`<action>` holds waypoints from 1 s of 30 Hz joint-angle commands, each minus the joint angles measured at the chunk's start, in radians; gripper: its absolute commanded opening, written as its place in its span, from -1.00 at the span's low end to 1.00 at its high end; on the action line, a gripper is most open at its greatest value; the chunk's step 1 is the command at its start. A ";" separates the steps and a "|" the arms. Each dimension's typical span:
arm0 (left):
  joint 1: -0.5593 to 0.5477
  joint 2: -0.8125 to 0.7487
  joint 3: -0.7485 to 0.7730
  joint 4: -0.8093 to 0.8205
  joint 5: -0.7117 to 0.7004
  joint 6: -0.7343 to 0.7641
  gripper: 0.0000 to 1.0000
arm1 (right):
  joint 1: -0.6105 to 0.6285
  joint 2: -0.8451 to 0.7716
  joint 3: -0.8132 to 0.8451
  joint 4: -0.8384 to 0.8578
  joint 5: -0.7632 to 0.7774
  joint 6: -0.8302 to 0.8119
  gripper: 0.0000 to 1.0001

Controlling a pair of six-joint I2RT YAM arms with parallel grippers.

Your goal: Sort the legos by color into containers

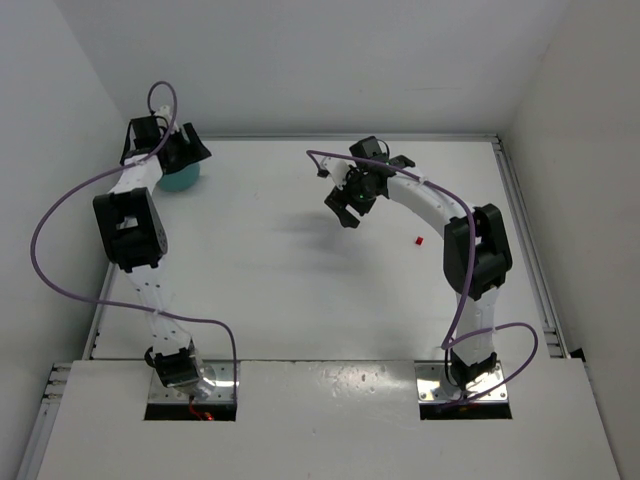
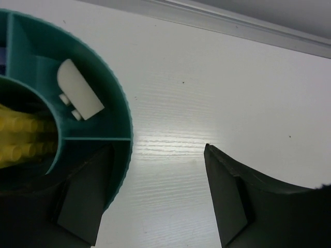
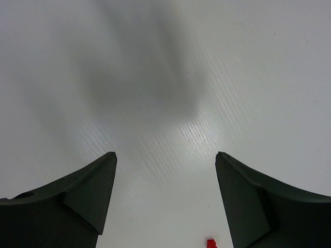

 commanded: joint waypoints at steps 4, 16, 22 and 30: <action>-0.026 0.004 0.061 0.066 0.040 -0.038 0.52 | 0.005 -0.061 -0.005 0.018 0.001 -0.008 0.55; -0.026 -0.006 0.070 0.075 0.040 -0.027 0.52 | 0.005 -0.061 -0.005 0.018 0.001 -0.008 0.55; -0.026 -0.054 0.059 0.103 0.029 -0.009 0.52 | 0.005 -0.061 -0.005 0.018 0.001 -0.008 0.55; -0.026 -0.124 0.069 0.114 0.020 0.042 0.54 | 0.005 -0.061 -0.005 0.018 -0.008 -0.008 0.55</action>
